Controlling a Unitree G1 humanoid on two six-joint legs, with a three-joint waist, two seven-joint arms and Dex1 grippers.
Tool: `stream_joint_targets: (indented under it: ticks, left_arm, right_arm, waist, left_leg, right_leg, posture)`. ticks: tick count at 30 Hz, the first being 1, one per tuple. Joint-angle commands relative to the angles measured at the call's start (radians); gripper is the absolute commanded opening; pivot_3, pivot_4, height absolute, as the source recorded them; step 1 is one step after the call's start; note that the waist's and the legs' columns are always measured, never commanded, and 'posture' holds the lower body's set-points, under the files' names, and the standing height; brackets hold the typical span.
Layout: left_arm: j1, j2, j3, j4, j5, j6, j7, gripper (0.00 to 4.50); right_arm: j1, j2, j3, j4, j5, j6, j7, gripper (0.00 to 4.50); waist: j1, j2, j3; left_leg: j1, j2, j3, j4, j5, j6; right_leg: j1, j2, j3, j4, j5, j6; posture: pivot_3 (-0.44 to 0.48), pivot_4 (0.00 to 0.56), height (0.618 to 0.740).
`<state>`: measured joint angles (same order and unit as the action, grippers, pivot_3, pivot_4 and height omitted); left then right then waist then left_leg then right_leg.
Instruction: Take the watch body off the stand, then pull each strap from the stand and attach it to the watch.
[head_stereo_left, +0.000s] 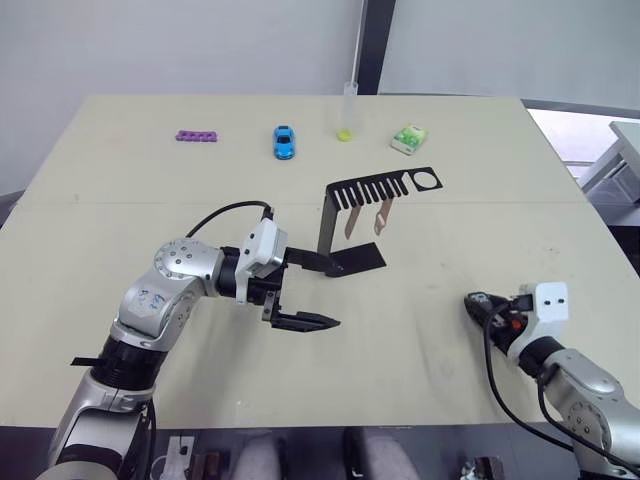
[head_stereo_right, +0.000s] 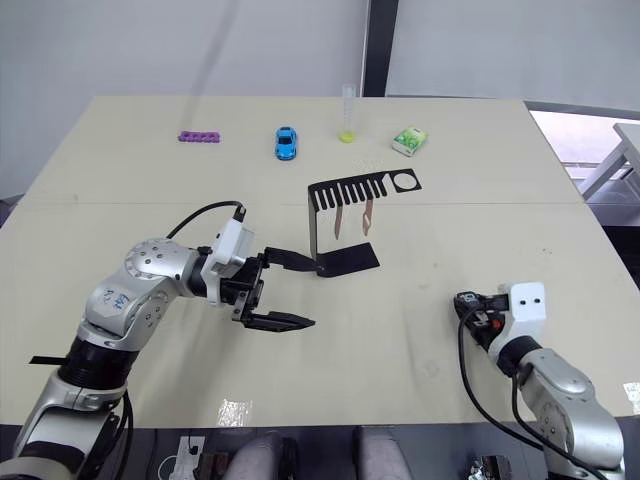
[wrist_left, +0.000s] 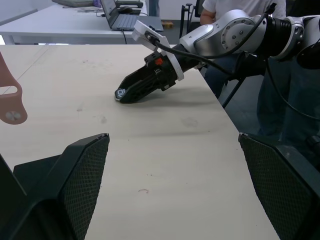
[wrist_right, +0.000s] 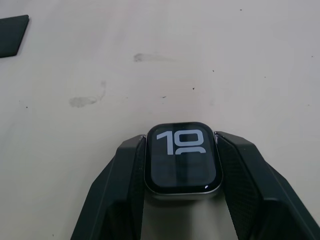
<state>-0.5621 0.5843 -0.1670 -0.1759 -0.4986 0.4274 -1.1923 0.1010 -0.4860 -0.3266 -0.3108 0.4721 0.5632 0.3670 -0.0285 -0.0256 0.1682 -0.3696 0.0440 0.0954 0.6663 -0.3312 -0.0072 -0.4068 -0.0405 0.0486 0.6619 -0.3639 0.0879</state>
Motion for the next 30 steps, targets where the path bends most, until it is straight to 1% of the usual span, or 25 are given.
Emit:
stream_joint_targets:
  ticks: [1, 5, 6, 7, 8, 10, 15, 18, 20, 23, 25, 28, 30]
  left_arm:
    - [-0.006, 0.003, 0.016, -0.032, -0.004, -0.004, 0.004, 4.50]
    - [-0.012, 0.002, 0.012, -0.015, 0.004, -0.011, 0.000, 4.50]
    - [-0.014, 0.001, 0.012, -0.010, 0.006, -0.013, -0.002, 4.50]
    - [-0.018, 0.001, 0.012, -0.002, 0.007, -0.013, -0.004, 4.50]
    - [-0.022, 0.000, 0.013, 0.005, 0.008, -0.013, -0.005, 4.50]
    - [-0.029, -0.002, 0.016, 0.018, 0.009, -0.011, -0.007, 4.50]
    - [-0.016, 0.029, 0.067, 0.023, -0.035, 0.067, 0.011, 4.50]
    - [0.017, 0.060, 0.142, 0.026, -0.062, 0.115, 0.044, 4.50]
    - [0.043, 0.085, 0.196, 0.030, -0.080, 0.143, 0.064, 4.50]
    - [0.101, 0.142, 0.274, 0.048, -0.094, 0.161, 0.067, 4.50]
    - [0.139, 0.187, 0.314, 0.077, -0.077, 0.147, 0.060, 4.50]
    - [0.175, 0.262, 0.371, 0.156, -0.060, 0.121, 0.034, 4.50]
    - [0.179, 0.294, 0.396, 0.202, -0.056, 0.104, 0.026, 4.50]
  right_arm:
    - [0.014, -0.001, -0.020, -0.005, 0.005, -0.025, 0.028, 1.62]
    - [0.019, 0.000, -0.021, 0.010, 0.003, -0.045, 0.039, 1.62]
    - [0.020, -0.001, -0.021, 0.012, 0.003, -0.047, 0.041, 2.65]
    - [0.020, -0.002, -0.021, 0.016, 0.003, -0.050, 0.043, 2.96]
    - [0.021, -0.003, -0.023, 0.018, 0.004, -0.052, 0.045, 3.40]
    - [0.026, -0.005, -0.029, 0.019, 0.007, -0.054, 0.051, 4.44]
    - [0.164, -0.065, -0.117, -0.132, 0.100, -0.004, 0.135, 4.48]
    - [0.319, -0.118, -0.247, -0.255, 0.202, 0.031, 0.233, 4.48]
    - [0.426, -0.146, -0.354, -0.296, 0.252, 0.037, 0.307, 4.48]
    - [0.564, -0.169, -0.529, -0.295, 0.326, 0.039, 0.407, 4.48]
    - [0.629, -0.173, -0.621, -0.277, 0.361, 0.038, 0.464, 4.48]
    - [0.690, -0.173, -0.711, -0.240, 0.383, 0.028, 0.527, 4.48]
    - [0.700, -0.170, -0.737, -0.211, 0.377, 0.015, 0.541, 4.48]
  waist:
    - [0.000, 0.000, 0.000]
    - [0.000, 0.000, 0.000]
    - [0.000, 0.000, 0.000]
    - [0.000, 0.000, 0.000]
    - [0.000, 0.000, 0.000]
    - [0.000, 0.000, 0.000]
    - [0.006, 0.001, 0.000]
    - [0.004, 0.002, -0.001]
    - [0.001, 0.003, -0.002]
    - [-0.002, 0.003, -0.002]
    - [-0.001, 0.003, -0.002]
    - [0.000, 0.002, -0.001]
    - [0.001, 0.000, -0.001]
  left_leg:
    - [0.000, 0.000, 0.000, 0.000, 0.000, 0.000]
    - [0.000, 0.000, 0.000, 0.000, 0.000, 0.000]
    - [0.000, 0.000, 0.000, 0.000, 0.000, 0.000]
    - [0.000, 0.000, 0.000, 0.000, 0.000, 0.000]
    - [0.000, 0.000, 0.000, 0.000, 0.000, 0.000]
    - [0.000, 0.000, 0.000, 0.001, 0.000, 0.000]
    - [0.000, 0.000, -0.001, 0.000, 0.000, 0.000]
    - [-0.001, 0.000, -0.001, 0.001, 0.000, 0.000]
    - [0.000, 0.000, -0.001, 0.000, -0.001, 0.001]
    - [0.002, 0.001, -0.001, 0.000, -0.001, 0.001]
    - [0.004, 0.001, -0.001, -0.001, -0.001, 0.001]
    - [0.012, 0.001, -0.001, -0.004, -0.003, 0.002]
    - [0.014, 0.001, -0.001, -0.005, -0.005, 0.004]
  right_leg:
    - [0.000, 0.000, 0.000, 0.000, 0.000, 0.000]
    - [0.000, 0.000, 0.000, 0.000, 0.000, 0.000]
    - [0.000, 0.000, 0.000, 0.000, 0.000, 0.000]
    - [0.000, 0.000, 0.000, 0.000, 0.000, 0.000]
    - [0.000, 0.000, 0.000, 0.000, 0.000, 0.000]
    - [0.000, 0.000, 0.000, 0.000, 0.000, 0.000]
    - [0.000, 0.000, 0.000, 0.001, 0.000, 0.000]
    - [0.000, 0.000, 0.000, 0.001, 0.000, 0.000]
    - [0.001, 0.000, 0.000, 0.001, 0.000, 0.000]
    - [0.003, 0.001, 0.000, -0.001, 0.000, 0.000]
    - [0.006, 0.001, 0.000, -0.002, 0.000, 0.000]
    - [0.013, 0.001, 0.000, -0.006, 0.000, -0.001]
    - [0.016, 0.000, -0.001, -0.008, -0.001, -0.001]
  posture:
    - [0.000, 0.150, 0.740]
    - [0.000, 0.150, 0.740]
    - [0.000, 0.150, 0.740]
    - [0.000, 0.150, 0.740]
    - [0.000, 0.150, 0.740]
    - [0.000, 0.150, 0.740]
    - [0.000, 0.150, 0.740]
    - [0.000, 0.150, 0.740]
    - [0.000, 0.150, 0.740]
    - [0.000, 0.150, 0.740]
    - [0.000, 0.150, 0.740]
    - [0.000, 0.150, 0.740]
    - [0.000, 0.150, 0.740]
